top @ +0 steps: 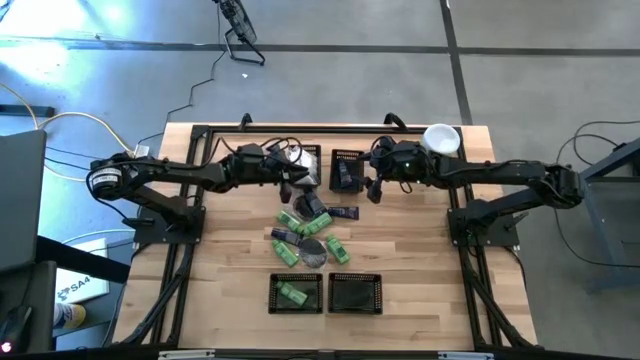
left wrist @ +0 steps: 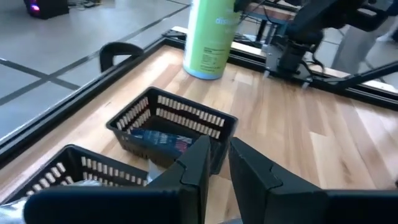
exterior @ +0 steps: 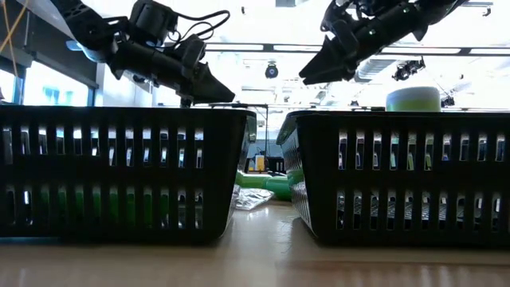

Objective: Pick & Place Travel size toiletries
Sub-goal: Put the blue shave cream into the top right black bin

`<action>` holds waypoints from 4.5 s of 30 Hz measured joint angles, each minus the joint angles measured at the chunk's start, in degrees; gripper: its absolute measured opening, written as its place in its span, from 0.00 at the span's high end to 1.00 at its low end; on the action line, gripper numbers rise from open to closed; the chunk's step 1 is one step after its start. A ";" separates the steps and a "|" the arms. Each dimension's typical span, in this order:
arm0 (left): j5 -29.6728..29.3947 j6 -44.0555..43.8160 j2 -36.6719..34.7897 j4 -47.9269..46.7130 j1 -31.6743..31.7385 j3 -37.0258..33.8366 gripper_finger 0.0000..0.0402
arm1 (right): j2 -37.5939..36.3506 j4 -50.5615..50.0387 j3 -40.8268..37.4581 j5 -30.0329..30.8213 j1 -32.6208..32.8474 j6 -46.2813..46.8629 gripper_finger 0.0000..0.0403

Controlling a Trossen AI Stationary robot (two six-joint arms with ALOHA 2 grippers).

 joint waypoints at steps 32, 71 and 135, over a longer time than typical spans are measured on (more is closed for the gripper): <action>3.35 1.34 0.00 -0.43 -4.66 -0.02 0.86 | 0.00 3.20 0.00 -0.20 4.39 0.17 0.31; -4.98 4.04 -2.56 15.02 -10.12 -10.12 0.99 | 13.50 -7.38 11.70 -0.63 6.90 1.38 0.59; -6.13 3.21 -2.56 12.46 -10.12 -10.05 0.99 | 22.23 -5.75 2.25 -6.04 4.92 1.79 0.41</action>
